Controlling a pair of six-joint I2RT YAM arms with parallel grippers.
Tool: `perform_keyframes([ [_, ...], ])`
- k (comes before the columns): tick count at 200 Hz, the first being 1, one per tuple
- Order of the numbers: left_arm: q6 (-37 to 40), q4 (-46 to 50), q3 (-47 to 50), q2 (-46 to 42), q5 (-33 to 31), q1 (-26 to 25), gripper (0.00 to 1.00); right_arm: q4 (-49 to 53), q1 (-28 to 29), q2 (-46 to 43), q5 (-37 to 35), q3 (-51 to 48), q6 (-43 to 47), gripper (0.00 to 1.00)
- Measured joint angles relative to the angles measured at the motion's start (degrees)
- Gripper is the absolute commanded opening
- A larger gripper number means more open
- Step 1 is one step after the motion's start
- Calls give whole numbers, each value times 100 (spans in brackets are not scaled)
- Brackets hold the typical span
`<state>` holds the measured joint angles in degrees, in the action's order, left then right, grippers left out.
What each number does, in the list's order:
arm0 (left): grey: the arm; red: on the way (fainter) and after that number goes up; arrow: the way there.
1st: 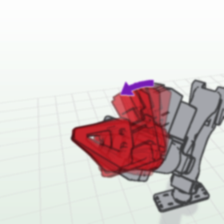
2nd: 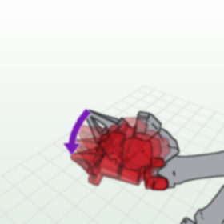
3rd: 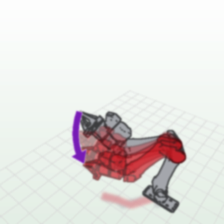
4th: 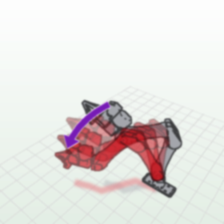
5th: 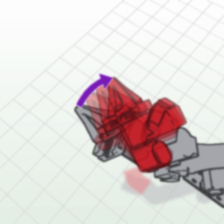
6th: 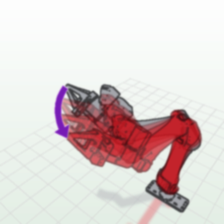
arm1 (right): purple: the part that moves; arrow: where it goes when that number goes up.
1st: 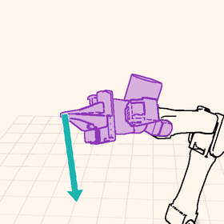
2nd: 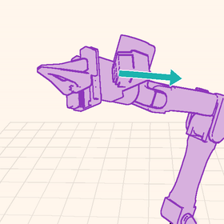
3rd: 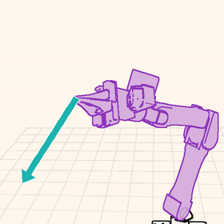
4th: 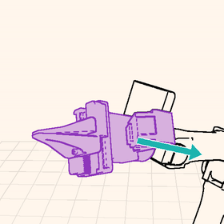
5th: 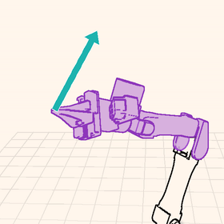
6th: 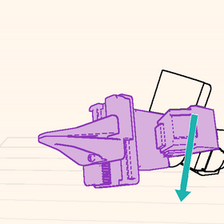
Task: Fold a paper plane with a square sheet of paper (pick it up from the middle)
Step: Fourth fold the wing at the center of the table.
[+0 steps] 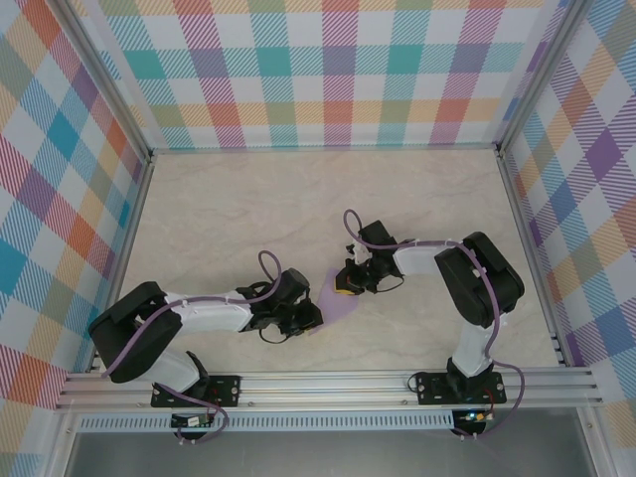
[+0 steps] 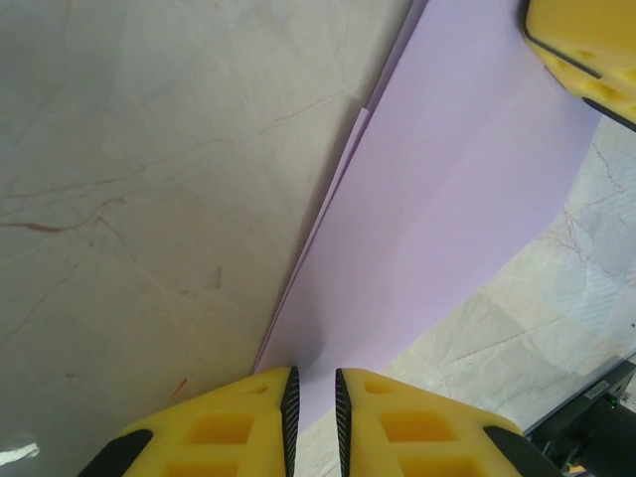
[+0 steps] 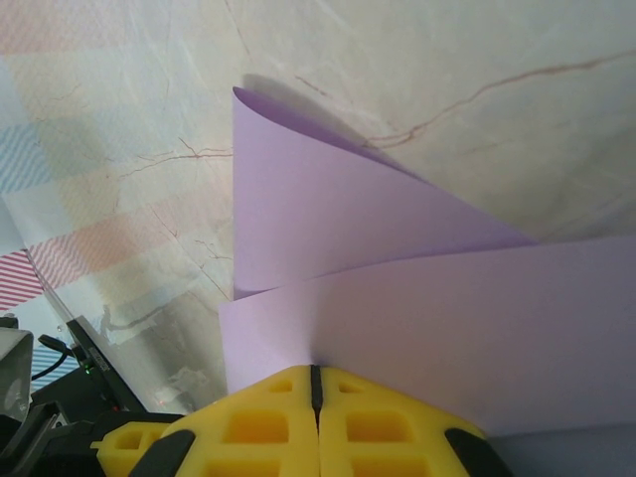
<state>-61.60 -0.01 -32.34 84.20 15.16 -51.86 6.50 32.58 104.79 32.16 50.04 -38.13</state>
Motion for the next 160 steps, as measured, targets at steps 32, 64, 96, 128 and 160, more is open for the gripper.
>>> perform_keyframes([
  [32,-39,-31,33,-7,-87,-59,20,-7,0,13,13,7,0,6],
  [64,-55,-33,85,-61,-146,-122,20,-9,7,31,35,24,2,6],
  [96,-101,-66,264,-234,-219,-195,20,-31,7,50,76,26,2,6],
  [128,-238,-81,564,-566,-273,-280,17,-42,17,66,92,33,0,5],
  [160,-258,407,671,-938,-282,-326,14,-42,17,66,94,33,0,5],
])
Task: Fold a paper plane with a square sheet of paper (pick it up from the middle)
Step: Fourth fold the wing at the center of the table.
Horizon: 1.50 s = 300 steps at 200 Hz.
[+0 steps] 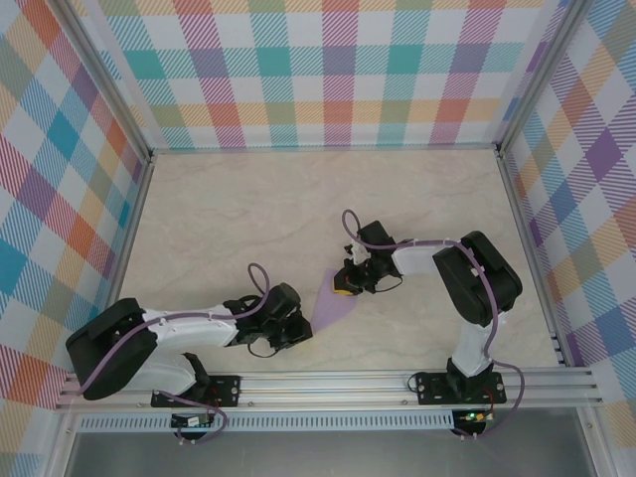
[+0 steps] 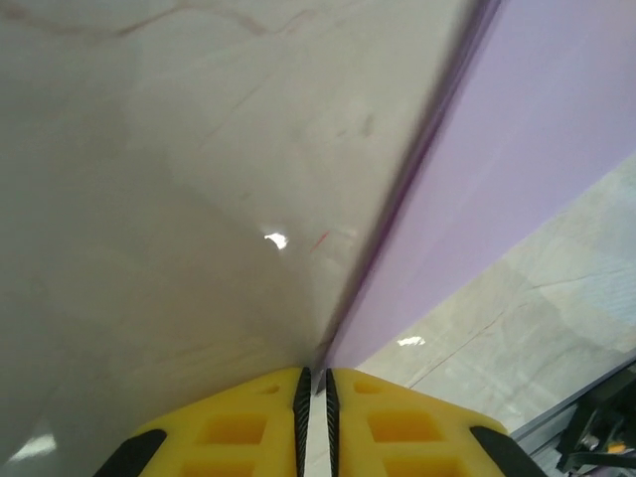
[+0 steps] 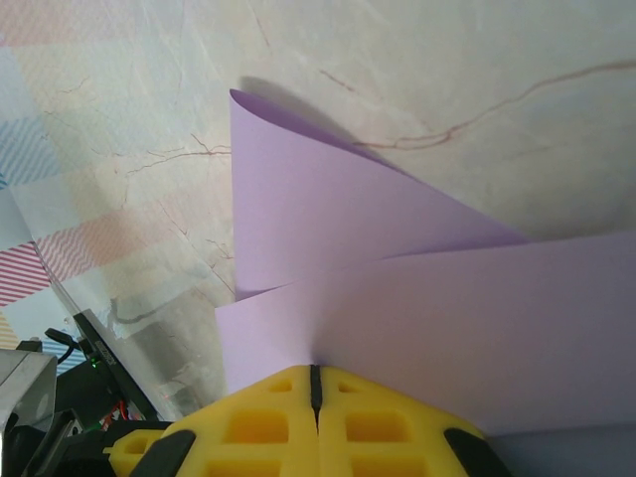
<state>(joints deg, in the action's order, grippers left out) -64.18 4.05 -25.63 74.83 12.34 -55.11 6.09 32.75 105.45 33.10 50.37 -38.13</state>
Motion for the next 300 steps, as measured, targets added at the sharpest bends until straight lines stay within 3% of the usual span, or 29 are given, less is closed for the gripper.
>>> perform_keyframes([
  [35,227,636,-131,-573,-240,20,13,0,0,-2,0,0,0,5],
  [65,404,385,-444,-809,-452,68,8,9,0,-22,-24,0,0,5],
  [102,439,-409,-553,-125,-428,90,2,39,0,-52,-94,7,2,6],
  [138,466,-584,-564,483,-411,90,0,111,24,-66,-155,44,13,6],
  [235,459,-693,-492,837,-481,90,0,254,33,-133,-245,66,151,6],
  [300,354,-765,-452,848,-470,94,0,376,140,-669,-243,63,511,7],
])
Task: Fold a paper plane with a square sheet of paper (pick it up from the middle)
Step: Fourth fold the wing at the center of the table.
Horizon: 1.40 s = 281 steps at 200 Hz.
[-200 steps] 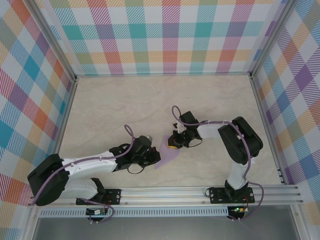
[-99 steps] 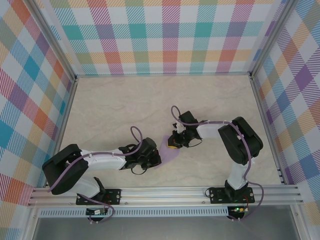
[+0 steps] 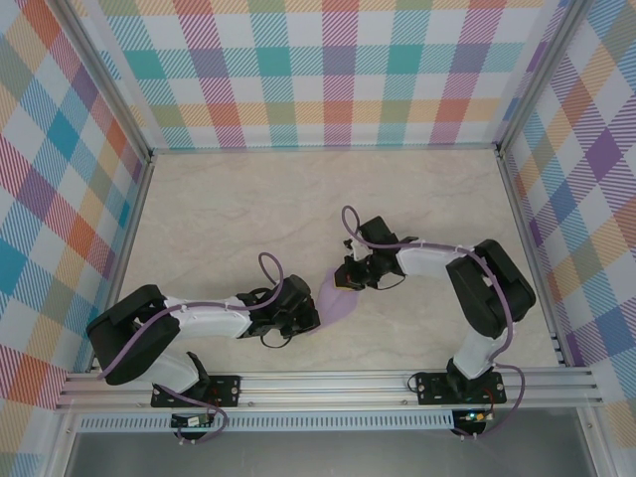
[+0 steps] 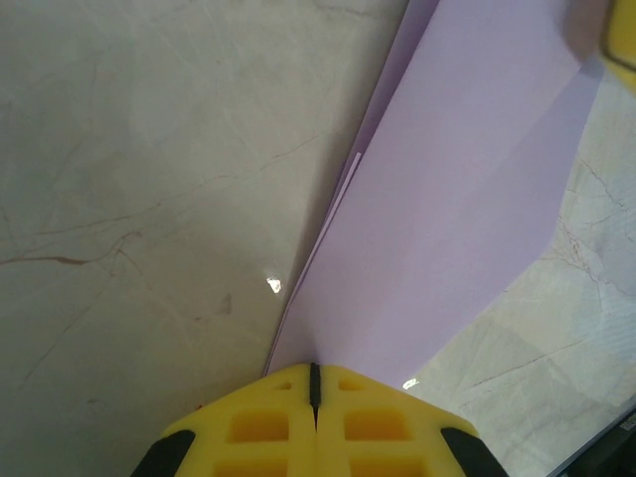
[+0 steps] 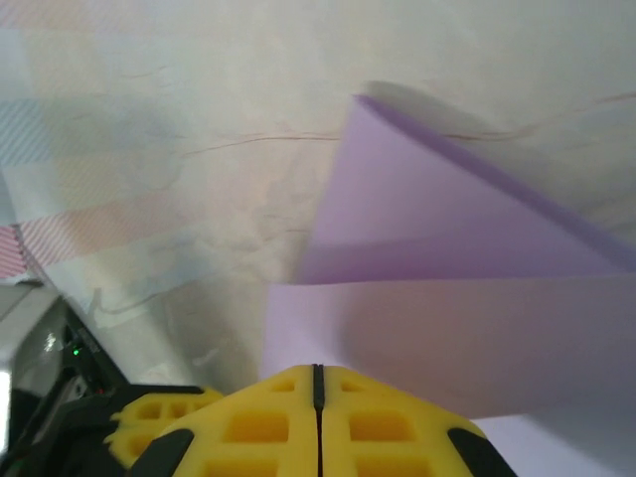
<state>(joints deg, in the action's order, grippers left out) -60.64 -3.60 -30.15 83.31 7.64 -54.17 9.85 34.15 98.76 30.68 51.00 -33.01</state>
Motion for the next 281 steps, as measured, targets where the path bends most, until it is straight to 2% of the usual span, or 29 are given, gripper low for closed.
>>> perform_keyframes([
  [68,0,11,0,0,-2,0,0,-184,697,-72,72,-155,138,5],
  [133,4,22,-7,-13,-2,0,0,-385,743,444,87,-216,245,3],
  [209,118,269,-46,-319,-140,7,0,-428,745,448,87,-232,350,3],
  [281,72,299,-114,-11,-87,26,0,-503,750,402,-33,-284,546,3],
])
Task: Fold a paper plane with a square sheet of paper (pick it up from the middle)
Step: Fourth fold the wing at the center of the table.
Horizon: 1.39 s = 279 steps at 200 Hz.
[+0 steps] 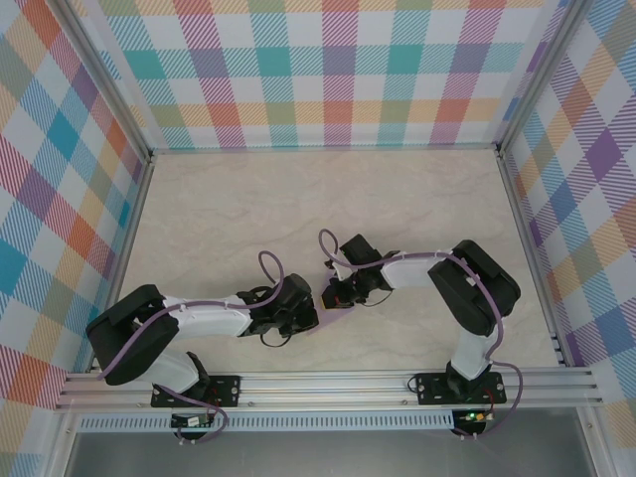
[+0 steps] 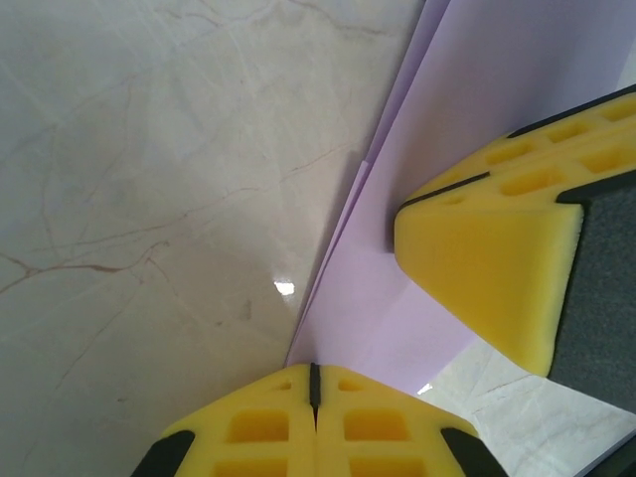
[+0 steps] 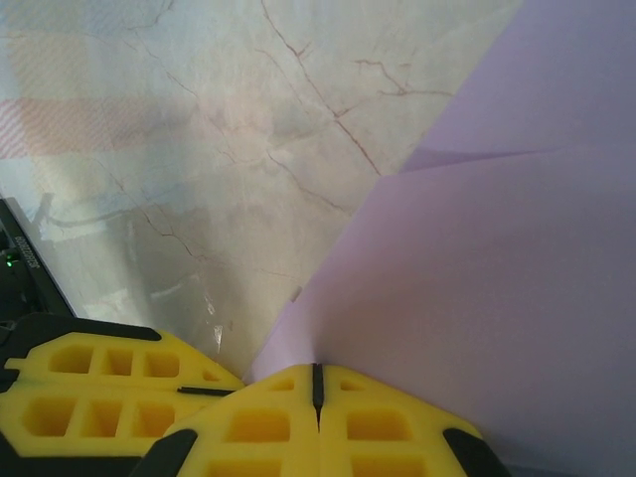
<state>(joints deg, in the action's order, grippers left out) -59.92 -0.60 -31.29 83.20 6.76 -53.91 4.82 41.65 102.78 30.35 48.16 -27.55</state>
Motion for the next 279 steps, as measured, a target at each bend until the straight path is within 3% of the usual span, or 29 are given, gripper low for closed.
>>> perform_keyframes([
  [38,-125,0,35,-22,2,0,0,-431,-138,-101,-20,-278,149,4],
  [98,-223,-114,184,-142,0,2,0,-879,-1370,-151,-44,-472,-74,4],
  [164,-24,55,149,-199,-48,22,0,-260,-2031,-350,-1110,-52,-238,5],
  [194,511,286,109,-304,-203,236,0,-142,-1998,-1038,-1143,-92,-343,5],
  [220,1056,413,83,-424,-317,575,0,-133,-1628,-1453,-984,-101,-468,6],
  [279,1606,385,-44,-553,-236,734,0,-214,-610,-750,-560,74,-1047,5],
])
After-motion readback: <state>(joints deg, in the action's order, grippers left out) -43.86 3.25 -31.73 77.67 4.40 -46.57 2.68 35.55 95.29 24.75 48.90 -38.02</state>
